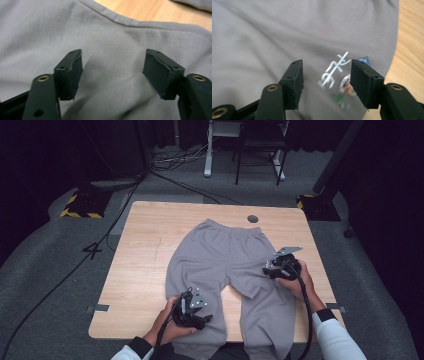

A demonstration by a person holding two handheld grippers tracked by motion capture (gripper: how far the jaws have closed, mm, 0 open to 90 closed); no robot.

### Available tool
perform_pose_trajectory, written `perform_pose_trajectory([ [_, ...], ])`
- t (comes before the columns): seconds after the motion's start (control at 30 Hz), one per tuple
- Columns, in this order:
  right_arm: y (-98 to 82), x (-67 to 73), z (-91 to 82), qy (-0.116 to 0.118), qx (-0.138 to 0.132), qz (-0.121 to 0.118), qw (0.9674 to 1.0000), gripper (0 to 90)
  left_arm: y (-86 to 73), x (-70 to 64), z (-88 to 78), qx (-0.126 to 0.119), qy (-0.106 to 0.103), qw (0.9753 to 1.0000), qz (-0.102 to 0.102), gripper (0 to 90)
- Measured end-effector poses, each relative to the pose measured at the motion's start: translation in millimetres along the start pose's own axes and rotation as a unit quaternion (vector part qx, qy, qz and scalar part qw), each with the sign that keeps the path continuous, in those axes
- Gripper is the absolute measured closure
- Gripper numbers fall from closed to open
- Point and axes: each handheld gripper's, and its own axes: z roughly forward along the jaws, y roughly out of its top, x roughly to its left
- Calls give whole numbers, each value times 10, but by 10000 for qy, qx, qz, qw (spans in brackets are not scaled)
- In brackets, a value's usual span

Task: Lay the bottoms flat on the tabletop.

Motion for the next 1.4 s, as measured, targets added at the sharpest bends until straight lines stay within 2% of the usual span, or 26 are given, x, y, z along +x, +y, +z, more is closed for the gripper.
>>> perform_pose_trajectory([
  [0.07, 40, -8, 57, -45, -35, -4, 10000, 443, -67, -21, -43, -39, -58, 10000, -63, 327],
  [0.13, 75, -15, 117, -276, -71, -65, 9996, 444, -137, -60, -100, -55, -41, 10000, -52, 330],
  [0.2, 96, -39, 151, -331, -134, -60, 9993, 446, -224, -109, -174, -66, -91, 9999, -9, 342],
  [0.23, 112, -60, 162, -312, -101, -14, 9995, 445, -269, -135, -211, -73, -117, 9999, 18, 343],
  [0.3, 148, -136, 194, -326, -32, 234, 9992, 434, -359, -181, -284, -86, -158, 9998, 56, 345],
  [0.37, 164, -198, 204, -527, 27, 415, 9977, 423, -436, -226, -359, -60, -244, 9996, 152, 347],
  [0.4, 156, -221, 200, -680, 27, 450, 9967, 421, -456, -240, -381, -46, -261, 9995, 176, 349],
  [0.47, 132, -259, 177, -828, 62, 490, 9953, 399, -503, -279, -429, -3, -291, 9994, 205, 347],
  [0.53, 97, -284, 97, -787, -44, 592, 9951, 404, -504, -297, -440, 17, -355, 9992, 170, 304],
  [0.57, 79, -272, -1, -658, -222, 624, 9956, 406, -489, -297, -444, 11, -369, 9992, 139, 279],
  [0.67, 50, -134, -243, -244, -494, 553, 9969, 412, -412, -237, -474, -265, -248, 9993, 104, 242],
  [0.7, 15, -9, -328, -14, -590, 454, 9972, 414, -386, -208, -488, -359, -216, 9991, 105, 220],
  [0.73, -7, 79, -371, 90, -586, 309, 9978, 416, -339, -155, -504, -479, -160, 9987, 38, 203],
  [0.77, -44, 252, -433, 253, -526, 48, 9983, 420, -310, -114, -509, -538, -140, 9985, 3, 194],
  [0.8, -74, 357, -465, 329, -513, -104, 9981, 424, -263, -42, -504, -621, -108, 9980, -74, 193],
  [0.83, -134, 528, -505, 500, -468, -255, 9973, 438, -227, 5, -496, -628, -43, 9980, -83, 192],
  [0.87, -170, 627, -523, 639, -418, -353, 9965, 443, -177, 71, -481, -665, 26, 9977, -106, 188],
  [0.93, -248, 880, -578, 725, -304, -773, 9939, 469, -73, 205, -425, -767, 69, 9969, -185, 195],
  [1.0, -316, 1063, -610, 1019, -289, -896, 9903, 486, 28, 331, -332, -769, 113, 9968, -201, 202],
  [1.07, -368, 1218, -595, 1132, -89, -1140, 9870, 483, 105, 457, -197, -658, 148, 9975, -217, 210],
  [1.17, -412, 1303, -570, 1385, -24, -1103, 9842, 456, 172, 628, 5, -464, 238, 9980, -358, 224],
  [1.23, -427, 1339, -534, 1273, 76, -1188, 9847, 425, 185, 701, 109, -369, 243, 9980, -450, 231],
  [1.3, -446, 1330, -493, 1386, 176, -1085, 9842, 414, 188, 748, 186, -258, 267, 9979, -536, 230],
  [1.33, -463, 1335, -489, 1358, 126, -1094, 9846, 431, 185, 758, 218, -174, 266, 9981, -536, 230],
  [1.4, -474, 1337, -512, 1365, 96, -1106, 9844, 576, 183, 762, 226, -161, 333, 9980, -511, 215],
])
